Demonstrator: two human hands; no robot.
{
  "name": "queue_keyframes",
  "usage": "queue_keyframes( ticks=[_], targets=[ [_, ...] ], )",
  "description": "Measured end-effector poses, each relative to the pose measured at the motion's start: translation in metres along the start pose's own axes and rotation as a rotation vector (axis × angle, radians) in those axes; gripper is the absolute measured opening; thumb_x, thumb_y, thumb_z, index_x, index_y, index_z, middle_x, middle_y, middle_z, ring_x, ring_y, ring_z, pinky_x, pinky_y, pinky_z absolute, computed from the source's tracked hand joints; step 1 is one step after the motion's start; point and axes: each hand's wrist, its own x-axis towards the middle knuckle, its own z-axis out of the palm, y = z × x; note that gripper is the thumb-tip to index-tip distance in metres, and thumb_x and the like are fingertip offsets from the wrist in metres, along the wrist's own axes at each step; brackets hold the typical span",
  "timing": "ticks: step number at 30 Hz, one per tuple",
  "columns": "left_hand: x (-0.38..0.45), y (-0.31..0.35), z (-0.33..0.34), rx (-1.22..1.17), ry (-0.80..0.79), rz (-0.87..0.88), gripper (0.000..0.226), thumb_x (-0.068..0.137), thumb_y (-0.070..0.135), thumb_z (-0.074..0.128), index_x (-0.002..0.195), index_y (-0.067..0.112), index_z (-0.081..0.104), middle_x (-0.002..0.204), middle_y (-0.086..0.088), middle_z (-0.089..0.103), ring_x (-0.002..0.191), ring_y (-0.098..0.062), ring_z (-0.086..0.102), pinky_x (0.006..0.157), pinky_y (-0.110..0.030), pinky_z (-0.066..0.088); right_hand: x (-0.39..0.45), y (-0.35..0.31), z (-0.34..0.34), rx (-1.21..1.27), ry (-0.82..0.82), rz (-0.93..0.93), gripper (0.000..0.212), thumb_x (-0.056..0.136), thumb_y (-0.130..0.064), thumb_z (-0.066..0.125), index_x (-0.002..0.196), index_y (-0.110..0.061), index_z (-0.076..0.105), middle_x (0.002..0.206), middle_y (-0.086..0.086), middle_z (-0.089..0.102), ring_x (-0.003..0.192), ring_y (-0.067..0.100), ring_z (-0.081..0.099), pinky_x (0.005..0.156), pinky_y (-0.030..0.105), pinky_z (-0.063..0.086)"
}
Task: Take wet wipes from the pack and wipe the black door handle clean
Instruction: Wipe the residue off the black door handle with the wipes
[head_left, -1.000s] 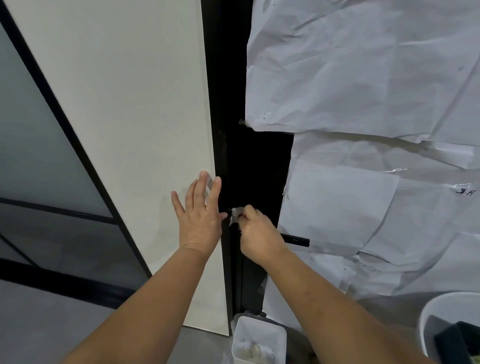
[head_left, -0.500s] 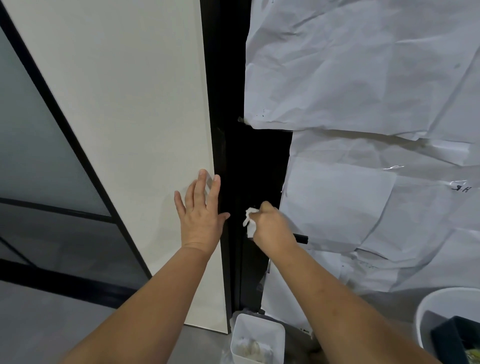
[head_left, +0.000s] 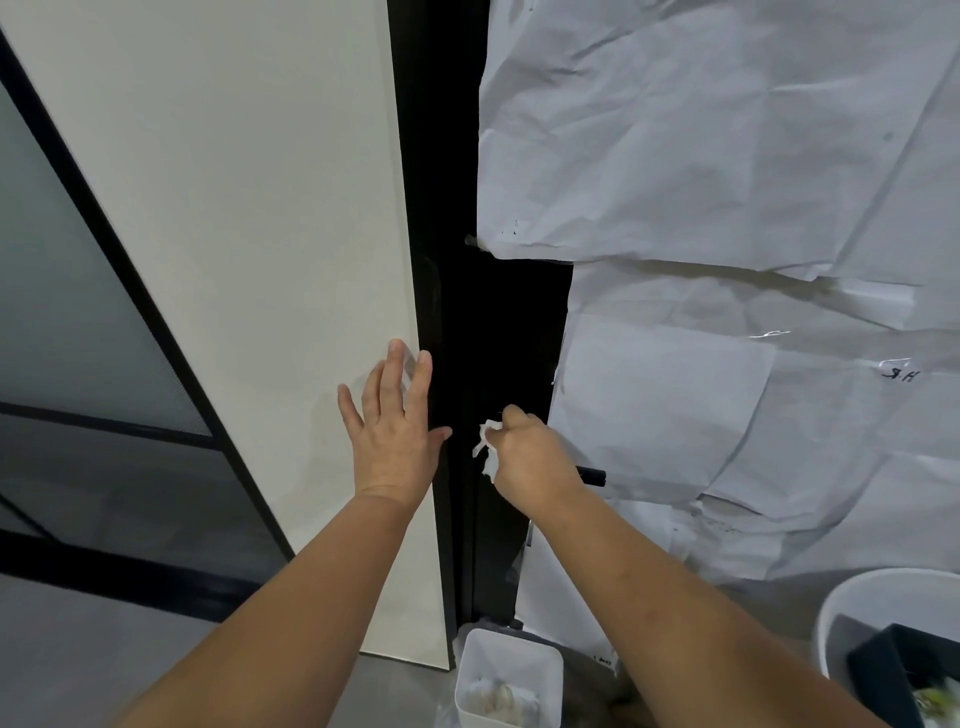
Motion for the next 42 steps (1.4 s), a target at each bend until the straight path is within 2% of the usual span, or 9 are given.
queue_keyframes(
  ticks=[3, 8, 17, 22, 25, 29, 34, 37, 42],
  targets=[
    [0.000, 0.000, 0.000, 0.012, -0.010, -0.005, 0.111, 0.072, 0.037, 0.084, 0.155, 0.022, 0.011, 0.162, -0.010, 0.007, 0.143, -0.033, 0.023, 0.113, -0.066, 0.016, -0.016, 0.004, 0.002, -0.042, 0.011, -0.003, 0.039, 0.077, 0.005, 0.057, 0.115, -0.006, 0.061, 0.110, 0.008, 0.052, 0.089, 0.020, 0.046, 0.073, 0.030, 0.040],
    [0.000, 0.002, 0.000, 0.007, -0.019, -0.011, 0.110, 0.074, 0.034, 0.082, 0.154, 0.022, 0.008, 0.162, -0.010, 0.004, 0.144, -0.033, 0.019, 0.113, -0.066, 0.014, -0.044, 0.019, 0.004, -0.153, 0.113, 0.153, 0.013, 0.070, 0.006, 0.060, 0.075, -0.007, 0.060, 0.086, 0.006, 0.050, 0.075, 0.021, 0.045, 0.066, 0.031, 0.038],
    [-0.001, 0.004, 0.001, 0.000, -0.035, -0.015, 0.110, 0.075, 0.031, 0.082, 0.155, 0.022, 0.006, 0.163, -0.012, 0.005, 0.146, -0.034, 0.018, 0.113, -0.066, 0.011, -0.039, 0.013, 0.014, -0.158, 0.142, 0.053, 0.024, 0.074, 0.007, 0.056, 0.093, -0.006, 0.061, 0.099, 0.005, 0.049, 0.086, 0.022, 0.045, 0.074, 0.030, 0.041],
    [0.000, 0.004, -0.001, 0.017, -0.049, -0.023, 0.110, 0.077, 0.034, 0.080, 0.155, 0.023, 0.003, 0.163, -0.010, 0.003, 0.146, -0.034, 0.017, 0.114, -0.065, 0.010, -0.059, 0.044, 0.015, -0.197, 0.227, 0.167, 0.027, 0.058, 0.011, 0.056, 0.078, -0.007, 0.058, 0.086, 0.008, 0.049, 0.077, 0.027, 0.047, 0.063, 0.035, 0.041],
    [-0.001, 0.005, 0.000, 0.007, -0.051, -0.026, 0.110, 0.077, 0.034, 0.080, 0.155, 0.023, 0.002, 0.163, -0.009, 0.001, 0.146, -0.033, 0.016, 0.114, -0.065, 0.009, -0.069, 0.060, 0.028, -0.105, 0.347, 0.302, 0.039, 0.055, 0.016, 0.058, 0.089, -0.002, 0.065, 0.086, 0.012, 0.053, 0.076, 0.030, 0.048, 0.060, 0.039, 0.045],
    [-0.001, 0.004, 0.001, -0.006, -0.043, -0.022, 0.110, 0.077, 0.032, 0.080, 0.155, 0.023, 0.002, 0.162, -0.008, -0.001, 0.146, -0.034, 0.015, 0.113, -0.066, 0.010, -0.074, 0.061, 0.043, 0.331, 0.538, 0.556, 0.033, 0.081, 0.014, 0.054, 0.110, 0.001, 0.066, 0.094, 0.012, 0.052, 0.084, 0.029, 0.052, 0.075, 0.040, 0.051],
    [-0.003, 0.006, 0.004, -0.028, -0.043, -0.021, 0.113, 0.078, 0.028, 0.080, 0.155, 0.023, -0.002, 0.162, -0.010, -0.003, 0.146, -0.035, 0.013, 0.113, -0.068, 0.010, -0.062, 0.026, 0.038, 1.394, 0.630, 1.179, 0.027, 0.095, -0.020, 0.043, 0.109, -0.016, 0.065, 0.101, 0.004, 0.063, 0.100, 0.025, 0.058, 0.085, 0.027, 0.045],
    [-0.002, 0.005, 0.004, -0.019, -0.047, -0.025, 0.114, 0.078, 0.030, 0.079, 0.155, 0.024, -0.005, 0.163, -0.009, -0.003, 0.146, -0.034, 0.013, 0.113, -0.067, 0.009, -0.054, 0.004, 0.025, 1.802, 0.595, 1.274, 0.029, 0.099, -0.006, 0.038, 0.122, 0.002, 0.053, 0.086, 0.003, 0.055, 0.076, 0.015, 0.057, 0.083, 0.027, 0.050],
    [-0.002, 0.005, 0.005, -0.009, -0.042, -0.013, 0.114, 0.078, 0.032, 0.080, 0.154, 0.024, -0.005, 0.163, -0.010, -0.001, 0.146, -0.034, 0.014, 0.113, -0.067, 0.011, -0.033, -0.026, 0.019, 2.086, 0.515, 1.291, 0.035, 0.085, 0.018, 0.033, 0.075, -0.006, 0.056, 0.074, 0.003, 0.053, 0.065, 0.014, 0.049, 0.075, 0.022, 0.045]
  ],
)
